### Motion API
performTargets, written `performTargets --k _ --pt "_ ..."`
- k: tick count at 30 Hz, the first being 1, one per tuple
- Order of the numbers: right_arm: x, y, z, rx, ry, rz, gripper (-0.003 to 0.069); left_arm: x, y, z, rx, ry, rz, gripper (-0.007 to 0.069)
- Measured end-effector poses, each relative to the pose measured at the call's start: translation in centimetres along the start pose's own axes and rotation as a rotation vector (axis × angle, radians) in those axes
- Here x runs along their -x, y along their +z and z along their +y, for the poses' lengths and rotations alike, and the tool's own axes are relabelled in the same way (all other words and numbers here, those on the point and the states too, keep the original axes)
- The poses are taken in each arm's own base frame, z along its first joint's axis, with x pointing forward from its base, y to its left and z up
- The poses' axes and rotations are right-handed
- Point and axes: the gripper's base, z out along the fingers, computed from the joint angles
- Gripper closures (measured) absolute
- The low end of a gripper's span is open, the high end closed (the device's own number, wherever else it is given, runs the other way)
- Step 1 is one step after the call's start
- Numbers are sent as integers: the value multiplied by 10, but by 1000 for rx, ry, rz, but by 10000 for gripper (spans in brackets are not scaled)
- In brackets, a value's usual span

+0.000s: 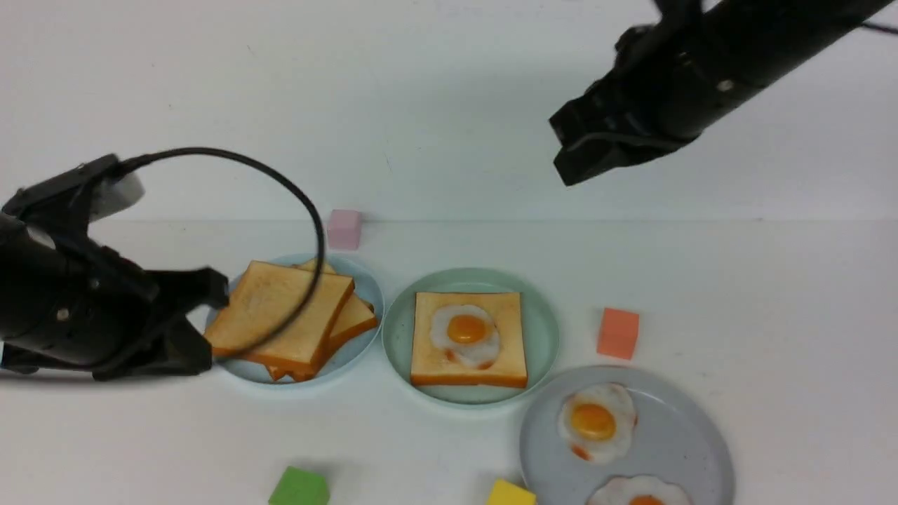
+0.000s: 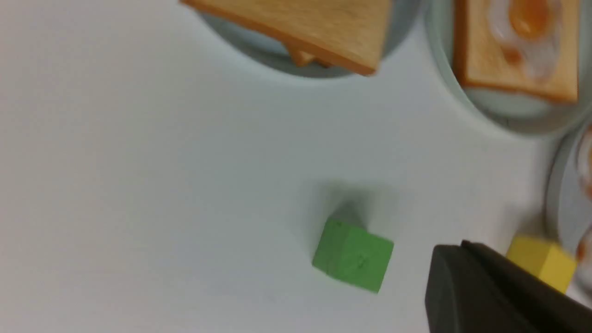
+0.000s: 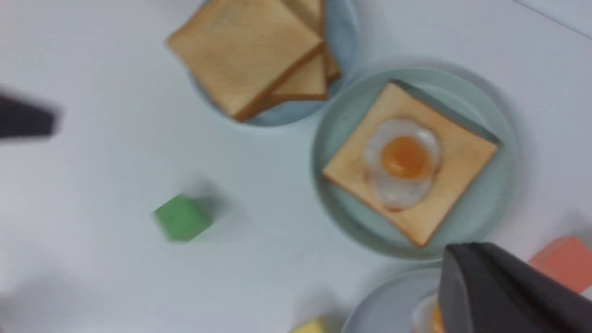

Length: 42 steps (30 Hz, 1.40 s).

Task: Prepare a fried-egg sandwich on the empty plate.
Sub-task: Use the left arm to grab a slice of bread

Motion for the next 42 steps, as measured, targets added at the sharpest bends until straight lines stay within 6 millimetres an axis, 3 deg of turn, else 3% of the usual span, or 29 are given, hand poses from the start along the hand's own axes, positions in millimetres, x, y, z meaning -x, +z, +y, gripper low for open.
performTargets --k 5,6,9,12,14,20,24,32,36,42 --pt "-35 -16 46 77 -105 41 670 30 21 26 10 -119 56 563" --pt "-36 -17 46 77 -106 43 670 30 20 25 7 -119 55 560" --pt "-65 -24 62 103 -144 68 670 52 29 49 -22 -206 73 502" --pt "-78 -26 67 114 -158 85 670 59 38 64 -57 -230 80 460" --pt "-89 -25 69 125 -157 106 670 65 52 77 -97 -215 88 372" --pt "-96 -23 72 165 -130 130 668 71 85 92 -118 -117 62 161" --pt "-97 -23 73 185 -119 141 665 73 104 99 -144 -98 48 105" --pt "-100 -24 74 191 -121 168 662 73 127 106 -189 -120 46 130" --pt "-100 -24 74 194 -119 173 662 72 130 107 -187 -122 49 195" --pt "-100 -24 74 198 -98 175 661 73 131 108 -179 -119 44 424"
